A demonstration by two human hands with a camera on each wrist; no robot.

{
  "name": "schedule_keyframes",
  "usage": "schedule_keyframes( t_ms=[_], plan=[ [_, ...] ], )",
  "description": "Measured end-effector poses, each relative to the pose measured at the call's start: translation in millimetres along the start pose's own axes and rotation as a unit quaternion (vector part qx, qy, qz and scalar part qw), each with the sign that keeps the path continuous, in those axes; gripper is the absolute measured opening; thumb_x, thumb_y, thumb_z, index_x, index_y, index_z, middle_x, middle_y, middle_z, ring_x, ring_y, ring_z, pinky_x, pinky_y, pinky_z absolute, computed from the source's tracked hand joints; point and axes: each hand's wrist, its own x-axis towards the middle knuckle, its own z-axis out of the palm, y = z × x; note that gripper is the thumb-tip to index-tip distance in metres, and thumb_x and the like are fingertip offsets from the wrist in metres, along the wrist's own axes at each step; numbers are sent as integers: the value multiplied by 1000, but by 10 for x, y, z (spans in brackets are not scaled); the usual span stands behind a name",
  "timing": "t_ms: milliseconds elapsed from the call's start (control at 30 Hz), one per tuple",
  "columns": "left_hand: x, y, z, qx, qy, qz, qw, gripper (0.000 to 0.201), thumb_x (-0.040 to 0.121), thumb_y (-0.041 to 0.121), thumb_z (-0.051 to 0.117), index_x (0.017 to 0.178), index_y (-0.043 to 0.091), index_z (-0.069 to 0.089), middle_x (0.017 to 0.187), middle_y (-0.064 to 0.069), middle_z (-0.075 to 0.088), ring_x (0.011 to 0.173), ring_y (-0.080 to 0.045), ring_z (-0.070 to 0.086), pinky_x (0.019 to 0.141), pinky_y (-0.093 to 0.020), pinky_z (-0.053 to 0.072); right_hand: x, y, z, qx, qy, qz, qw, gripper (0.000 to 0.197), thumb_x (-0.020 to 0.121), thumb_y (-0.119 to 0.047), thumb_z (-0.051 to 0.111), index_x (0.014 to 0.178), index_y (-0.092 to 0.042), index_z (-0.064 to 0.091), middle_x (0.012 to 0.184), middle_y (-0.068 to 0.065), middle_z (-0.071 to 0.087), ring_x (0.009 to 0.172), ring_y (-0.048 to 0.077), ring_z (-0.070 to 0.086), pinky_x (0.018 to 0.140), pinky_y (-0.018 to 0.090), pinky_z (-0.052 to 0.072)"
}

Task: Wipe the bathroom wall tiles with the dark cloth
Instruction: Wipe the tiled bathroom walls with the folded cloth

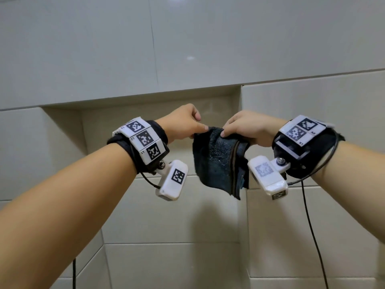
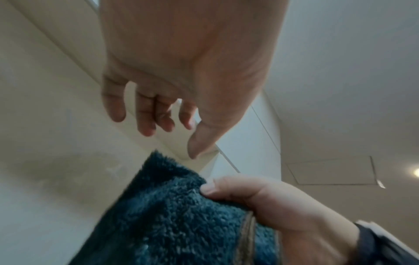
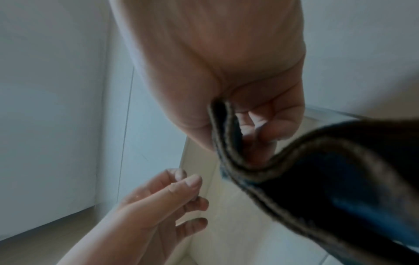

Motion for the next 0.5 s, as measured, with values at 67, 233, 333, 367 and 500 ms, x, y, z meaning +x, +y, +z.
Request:
schedule_keyframes(
  t_ms=[67, 233, 333, 367, 500],
  plan=[
    [-19, 26, 37, 22, 20, 4, 1000, 26, 87, 20, 73, 88, 18, 47, 80, -3, 54, 70, -18, 48, 56, -26, 38, 8, 24, 14, 12, 2, 22, 1000, 4, 88, -8, 63, 86, -6, 64, 66, 8, 60, 55, 19, 59, 56, 27, 52],
    [-65, 119, 126, 8, -64, -15, 998, 22, 93, 37, 66, 89, 16, 63, 92, -1, 70, 82, -16, 65, 74, -33, 51, 29, 71, 49, 73, -10, 56, 996, 7, 90, -12, 61, 92, -6, 63, 73, 10, 62, 62, 21, 59, 57, 29, 48],
    [-73, 158, 195, -8, -111, -29, 993, 32, 96, 46, 60, 105, 15, 64, 102, -1, 72, 91, -16, 68, 77, -33, 51, 37, 84, 82, 125, -13, 48, 991, 8, 90, -5, 55, 92, -1, 62, 72, 10, 64, 65, 23, 62, 63, 33, 50],
    [-70, 169, 209, -12, -114, -29, 993, 32, 95, 46, 60, 105, 16, 63, 101, -1, 72, 90, -16, 69, 76, -32, 49, 41, 92, 85, 139, -18, 47, 989, 9, 90, -3, 53, 90, 0, 62, 70, 10, 65, 65, 23, 63, 65, 34, 51],
    [-39, 142, 231, -4, -109, -23, 994, 25, 91, 43, 67, 93, 19, 60, 95, 0, 70, 84, -15, 67, 73, -30, 49, 26, 115, 52, 200, -95, 58, 974, 25, 82, -5, 48, 105, -6, 58, 93, 14, 49, 79, 24, 51, 66, 30, 50]
  ],
)
